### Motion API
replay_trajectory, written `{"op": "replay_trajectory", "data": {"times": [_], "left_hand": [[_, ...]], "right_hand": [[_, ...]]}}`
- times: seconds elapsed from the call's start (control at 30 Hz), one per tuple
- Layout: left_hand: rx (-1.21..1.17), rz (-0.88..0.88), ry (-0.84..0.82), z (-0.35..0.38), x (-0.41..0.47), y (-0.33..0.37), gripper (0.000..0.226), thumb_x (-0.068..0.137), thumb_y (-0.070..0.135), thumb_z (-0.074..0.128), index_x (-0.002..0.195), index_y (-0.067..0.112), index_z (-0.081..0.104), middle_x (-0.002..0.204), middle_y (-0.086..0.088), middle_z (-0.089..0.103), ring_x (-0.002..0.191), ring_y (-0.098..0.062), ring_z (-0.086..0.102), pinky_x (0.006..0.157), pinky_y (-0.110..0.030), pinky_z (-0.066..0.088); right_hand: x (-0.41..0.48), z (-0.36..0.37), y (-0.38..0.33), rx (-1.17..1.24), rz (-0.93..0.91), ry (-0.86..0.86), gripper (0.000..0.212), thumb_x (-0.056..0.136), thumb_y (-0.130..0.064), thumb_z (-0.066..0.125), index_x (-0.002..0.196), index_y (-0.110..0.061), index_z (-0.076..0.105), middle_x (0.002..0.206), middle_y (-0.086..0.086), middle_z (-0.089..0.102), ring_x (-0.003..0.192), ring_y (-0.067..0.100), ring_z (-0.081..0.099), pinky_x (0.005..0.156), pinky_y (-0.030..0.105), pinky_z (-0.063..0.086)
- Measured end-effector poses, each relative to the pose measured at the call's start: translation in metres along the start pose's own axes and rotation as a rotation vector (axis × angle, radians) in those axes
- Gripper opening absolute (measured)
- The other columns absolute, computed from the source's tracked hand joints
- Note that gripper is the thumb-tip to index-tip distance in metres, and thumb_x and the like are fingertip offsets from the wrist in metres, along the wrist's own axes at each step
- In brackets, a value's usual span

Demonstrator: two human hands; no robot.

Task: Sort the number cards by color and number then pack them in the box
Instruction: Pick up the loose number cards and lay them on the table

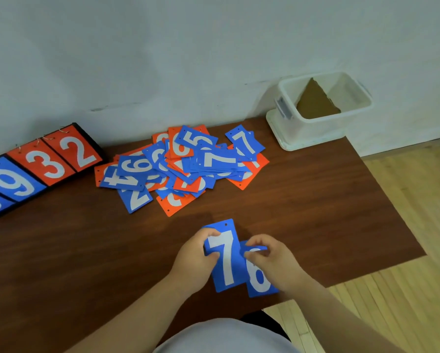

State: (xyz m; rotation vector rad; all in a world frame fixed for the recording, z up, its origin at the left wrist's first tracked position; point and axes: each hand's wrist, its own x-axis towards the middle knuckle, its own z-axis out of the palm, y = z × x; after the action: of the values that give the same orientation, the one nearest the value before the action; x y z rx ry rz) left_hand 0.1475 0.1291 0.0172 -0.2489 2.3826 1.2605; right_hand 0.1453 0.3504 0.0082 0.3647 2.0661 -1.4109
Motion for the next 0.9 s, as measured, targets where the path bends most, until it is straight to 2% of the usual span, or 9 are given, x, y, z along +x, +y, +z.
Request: {"op": "replay_trajectory", "data": {"times": [0.07,0.13,0.2,0.3,0.4,0.47,0.63,0.73,0.9], "left_hand": [[-0.092,0.017,-0.026,0.017,0.004,0.012,0.046,0.093,0.008,0.067,0.115,0.046,0.055,0.119,0.019,0.059,0.102,-0.004,0.060,0.081,-0.022,0.053],[-0.151,0.040,-0.029,0.034,0.008,0.023,0.050,0.091,0.007,0.068,0.114,0.050,0.054,0.119,0.017,0.063,0.105,-0.002,0.062,0.089,-0.033,0.056],[-0.102,0.078,-0.019,0.048,0.009,0.029,0.053,0.093,0.015,0.068,0.127,0.051,0.049,0.126,0.017,0.059,0.109,0.000,0.060,0.090,-0.026,0.054],[0.291,0.201,-0.044,0.068,0.013,0.018,0.066,0.096,0.039,0.065,0.154,0.038,0.033,0.150,0.014,0.039,0.137,-0.007,0.040,0.112,-0.030,0.039],[0.708,0.208,-0.188,0.093,0.016,-0.009,0.080,0.095,0.062,0.052,0.160,0.041,0.012,0.168,0.005,0.012,0.153,-0.024,0.013,0.124,-0.043,0.019],[0.832,0.188,-0.229,0.110,0.013,-0.022,0.083,0.093,0.068,0.046,0.159,0.044,0.002,0.170,0.003,-0.005,0.156,-0.029,-0.003,0.126,-0.051,0.006],[0.861,0.138,-0.186,0.130,0.008,-0.025,0.084,0.094,0.070,0.041,0.159,0.044,-0.005,0.169,0.006,-0.016,0.155,-0.032,-0.016,0.124,-0.056,-0.006],[0.847,0.096,-0.189,0.137,0.007,-0.021,0.084,0.094,0.071,0.041,0.158,0.046,-0.007,0.169,0.008,-0.019,0.154,-0.033,-0.020,0.123,-0.057,-0.008],[0.844,0.051,-0.200,0.141,0.006,-0.013,0.084,0.094,0.071,0.043,0.158,0.047,-0.006,0.168,0.010,-0.019,0.154,-0.033,-0.022,0.123,-0.059,-0.009]], "right_hand": [[-0.003,-0.001,-0.003,0.000,-0.042,-0.028,0.016,0.091,-0.022,0.074,0.099,-0.033,0.068,0.073,-0.002,0.066,0.054,0.018,0.045,0.050,0.029,0.040],[0.000,-0.009,0.005,-0.037,-0.054,0.055,0.021,0.090,-0.016,0.074,0.099,-0.034,0.068,0.080,-0.004,0.067,0.056,0.013,0.052,0.054,0.030,0.045],[0.003,-0.028,0.016,-0.093,-0.034,0.153,0.025,0.090,-0.015,0.073,0.102,-0.035,0.067,0.092,-0.006,0.070,0.066,0.010,0.061,0.065,0.030,0.053],[0.010,-0.064,0.039,-0.190,0.037,0.216,0.027,0.094,-0.017,0.069,0.113,-0.036,0.065,0.100,-0.011,0.070,0.083,0.011,0.068,0.077,0.033,0.058],[0.018,-0.091,0.063,-0.360,0.076,0.186,0.040,0.096,-0.019,0.064,0.133,-0.033,0.060,0.107,-0.013,0.067,0.089,0.009,0.065,0.079,0.026,0.053],[0.020,-0.101,0.077,-0.436,0.097,0.135,0.049,0.098,-0.020,0.060,0.144,-0.034,0.053,0.121,-0.010,0.064,0.099,0.009,0.063,0.084,0.022,0.051],[0.018,-0.112,0.098,-0.978,-0.022,0.134,0.056,0.100,-0.043,0.056,0.153,-0.043,0.037,0.153,-0.004,0.028,0.137,0.020,0.031,0.111,0.035,0.041],[0.016,-0.114,0.102,-1.097,-0.085,0.081,0.058,0.102,-0.053,0.045,0.156,-0.044,0.026,0.168,-0.005,0.005,0.153,0.024,0.009,0.120,0.044,0.029],[0.018,-0.114,0.105,-1.084,-0.123,0.039,0.058,0.105,-0.053,0.038,0.158,-0.037,0.024,0.169,-0.009,0.010,0.156,0.019,0.006,0.123,0.041,0.023]]}}
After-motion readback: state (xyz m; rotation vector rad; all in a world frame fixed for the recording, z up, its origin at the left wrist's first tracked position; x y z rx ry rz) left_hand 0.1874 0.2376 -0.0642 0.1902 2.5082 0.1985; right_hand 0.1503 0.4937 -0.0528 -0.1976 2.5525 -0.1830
